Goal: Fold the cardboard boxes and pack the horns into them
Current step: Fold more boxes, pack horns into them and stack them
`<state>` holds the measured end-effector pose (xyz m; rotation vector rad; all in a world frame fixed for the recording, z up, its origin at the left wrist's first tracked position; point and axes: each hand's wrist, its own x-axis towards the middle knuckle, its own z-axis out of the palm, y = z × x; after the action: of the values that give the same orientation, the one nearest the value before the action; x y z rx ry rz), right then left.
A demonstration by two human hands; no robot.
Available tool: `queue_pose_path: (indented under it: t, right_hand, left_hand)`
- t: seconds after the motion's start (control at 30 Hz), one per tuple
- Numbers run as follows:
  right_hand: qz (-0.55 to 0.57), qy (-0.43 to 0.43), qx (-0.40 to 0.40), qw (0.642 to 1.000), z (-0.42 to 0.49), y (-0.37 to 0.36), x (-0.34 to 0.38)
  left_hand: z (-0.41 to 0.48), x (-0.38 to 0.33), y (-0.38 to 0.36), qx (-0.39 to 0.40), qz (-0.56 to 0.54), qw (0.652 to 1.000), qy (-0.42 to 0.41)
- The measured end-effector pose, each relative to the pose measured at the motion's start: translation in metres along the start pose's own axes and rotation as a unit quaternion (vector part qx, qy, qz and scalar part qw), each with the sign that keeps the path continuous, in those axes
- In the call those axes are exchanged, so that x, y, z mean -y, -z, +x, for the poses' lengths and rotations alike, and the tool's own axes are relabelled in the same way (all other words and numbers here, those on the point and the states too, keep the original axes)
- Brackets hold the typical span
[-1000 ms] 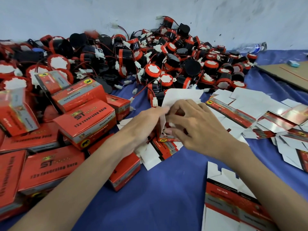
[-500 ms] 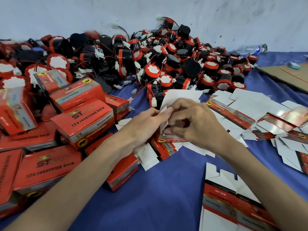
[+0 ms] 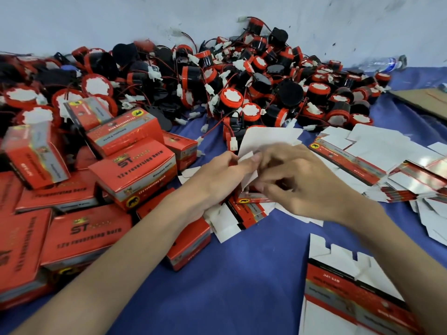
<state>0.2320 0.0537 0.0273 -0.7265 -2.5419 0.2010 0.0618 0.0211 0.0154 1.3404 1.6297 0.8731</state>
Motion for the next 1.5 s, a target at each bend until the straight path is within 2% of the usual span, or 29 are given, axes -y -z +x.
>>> queue_pose_path:
  t: [0.1,0.13,0.17,0.23,0.37,0.47,0.57,0.63,0.7,0.77,0.8,0.9,1.0,1.07,1.13,1.27,1.43,1.5]
  right_hand:
    - [-0.024,-0.038,-0.240,0.970,-0.003,-0.010,-0.006]
    - [-0.020,-0.059,-0.285,0.956,-0.004,-0.011,-0.011]
    - [0.005,-0.072,-0.298,0.952,-0.006,-0.014,-0.015]
    - [0.080,-0.091,-0.280,0.952,-0.012,-0.020,-0.016]
    - [0.183,-0.104,-0.296,0.932,-0.022,-0.023,-0.017]
    - [0.174,-0.097,-0.218,0.955,-0.025,-0.020,-0.020]
    - [0.148,-0.087,-0.126,0.977,-0.021,-0.024,-0.016]
    - [0.125,-0.079,-0.108,0.983,-0.019,-0.027,-0.014]
    - [0.202,-0.132,-0.112,0.964,-0.018,-0.025,-0.009]
    - [0.337,-0.196,-0.119,0.913,-0.018,-0.025,-0.006]
    - [0.358,-0.204,-0.122,0.903,-0.017,-0.026,-0.007]
    - [0.292,-0.189,-0.098,0.932,-0.016,-0.027,-0.010]
    - [0.288,-0.171,-0.086,0.938,-0.016,-0.027,-0.013]
    - [0.298,-0.169,-0.094,0.935,-0.016,-0.030,-0.014]
    - [0.267,-0.150,-0.106,0.946,-0.017,-0.029,-0.014]
    - [0.222,-0.095,-0.071,0.968,-0.020,-0.027,-0.018]
    - [0.190,-0.084,-0.123,0.970,-0.018,-0.031,-0.018]
    - [0.198,-0.092,-0.146,0.965,-0.018,-0.033,-0.017]
  left_hand:
    - [-0.001,0.002,0.002,-0.016,0.019,1.000,-0.002]
    - [-0.001,0.002,0.003,-0.029,0.036,0.999,-0.007]
    - [-0.001,0.003,0.003,-0.037,0.051,0.998,-0.015]
    - [-0.002,0.004,0.003,-0.038,0.056,0.997,-0.033]
    - [-0.003,0.004,0.002,-0.033,0.056,0.997,-0.046]
    - [-0.002,0.004,0.003,-0.078,0.040,0.994,-0.068]
    - [-0.001,0.006,0.003,-0.138,0.090,0.981,-0.103]
    - [-0.005,0.006,0.003,-0.142,0.126,0.970,-0.153]
    - [-0.009,0.006,0.004,-0.151,0.161,0.956,-0.193]
    - [-0.011,0.005,0.004,-0.151,0.198,0.944,-0.217]
    - [-0.013,0.004,0.003,-0.143,0.230,0.936,-0.225]
    - [-0.017,0.005,0.002,-0.100,0.374,0.894,-0.227]
    - [-0.018,0.006,0.007,-0.002,0.408,0.891,-0.201]
    - [-0.017,0.004,0.011,0.028,0.449,0.870,-0.200]
    - [-0.016,0.003,0.015,0.022,0.467,0.856,-0.220]
    - [-0.014,-0.002,0.024,0.022,0.435,0.865,-0.248]
    - [-0.011,0.002,0.024,0.019,0.465,0.839,-0.283]
    - [-0.010,0.010,0.022,0.016,0.460,0.840,-0.288]
